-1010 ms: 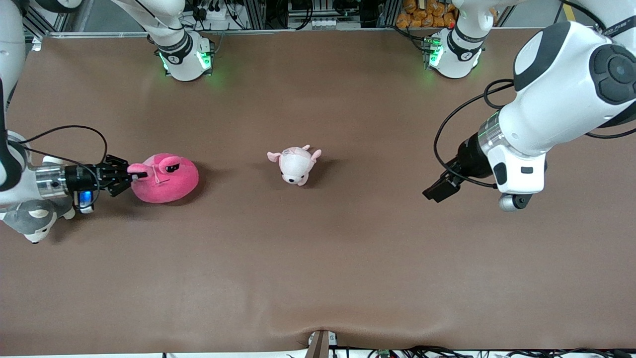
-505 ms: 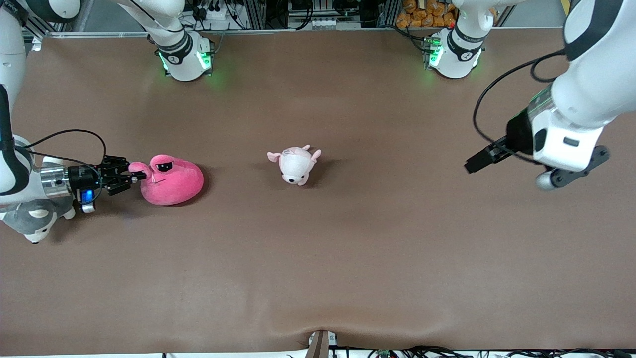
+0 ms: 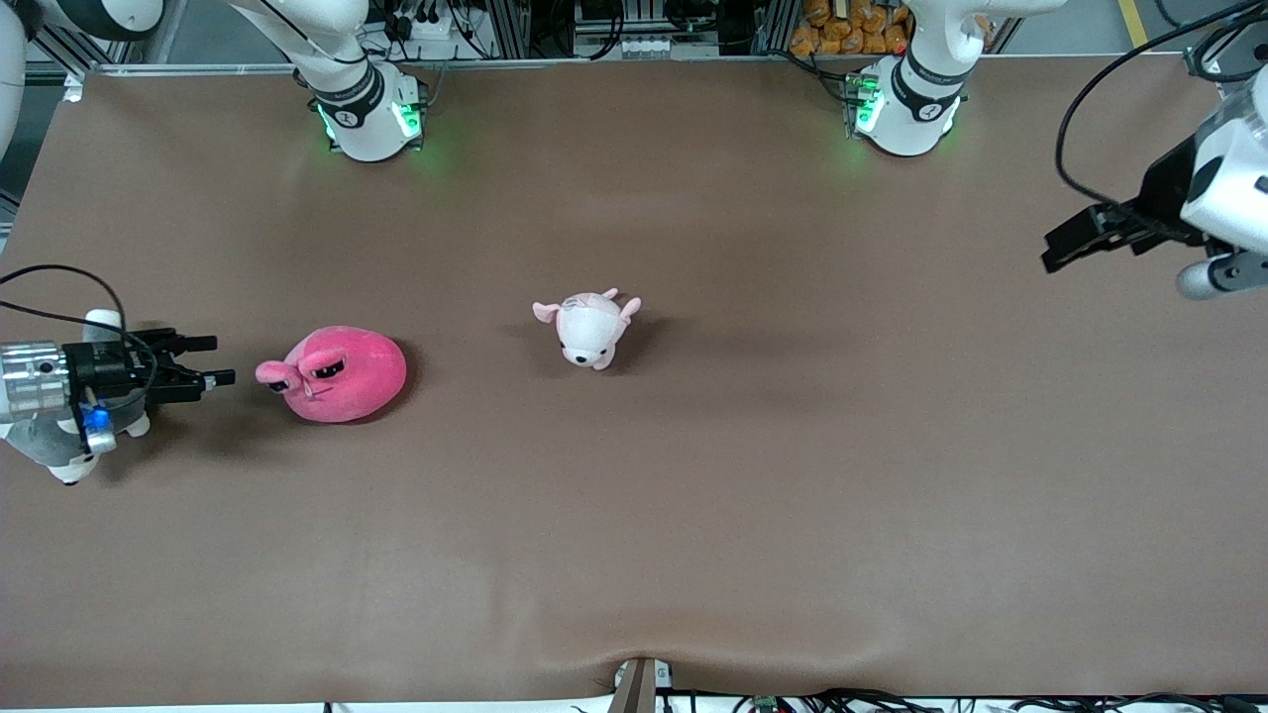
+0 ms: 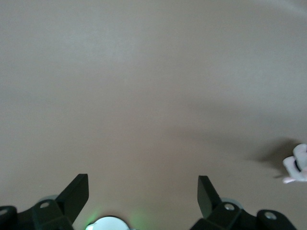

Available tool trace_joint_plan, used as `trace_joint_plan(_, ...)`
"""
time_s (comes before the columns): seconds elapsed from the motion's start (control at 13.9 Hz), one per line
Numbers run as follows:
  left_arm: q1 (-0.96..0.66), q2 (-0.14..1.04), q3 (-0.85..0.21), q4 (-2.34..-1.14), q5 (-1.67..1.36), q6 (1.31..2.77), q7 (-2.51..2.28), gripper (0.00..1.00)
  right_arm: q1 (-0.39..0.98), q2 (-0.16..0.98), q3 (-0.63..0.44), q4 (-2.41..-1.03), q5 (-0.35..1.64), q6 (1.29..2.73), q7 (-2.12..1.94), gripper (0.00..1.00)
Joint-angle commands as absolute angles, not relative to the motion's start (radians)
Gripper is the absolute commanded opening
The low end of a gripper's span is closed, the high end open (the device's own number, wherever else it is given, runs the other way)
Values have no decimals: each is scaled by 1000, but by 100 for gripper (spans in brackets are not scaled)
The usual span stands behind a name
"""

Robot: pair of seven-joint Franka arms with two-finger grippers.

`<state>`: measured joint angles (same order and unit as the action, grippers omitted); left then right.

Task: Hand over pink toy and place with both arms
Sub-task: 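Lower the pink plush onto the table and open the right gripper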

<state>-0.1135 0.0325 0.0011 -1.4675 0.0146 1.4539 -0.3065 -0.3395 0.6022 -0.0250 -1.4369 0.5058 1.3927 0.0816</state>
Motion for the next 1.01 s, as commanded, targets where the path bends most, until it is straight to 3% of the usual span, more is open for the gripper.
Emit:
trace_joint_plan(0.0,-133,-83,43,-1604,5,1468,-262,100,-252,527,-25,-1384,350,1463,-75,100)
trace_joint_plan(0.36,-144,-124,43,-1643,14,1483,-249,100,-108,353,-25,-1400,195,1493,-126,100)
trace_joint_plan(0.65,-146,-161,38,-1698,21,1528,-247,100,-20,148,-35,-1529,110,1539,-135,100)
trace_joint_plan(0.94,-20,-100,-52,-1645,20,1537,-247,100,95,65,-182,-1543,81,1528,-224,100)
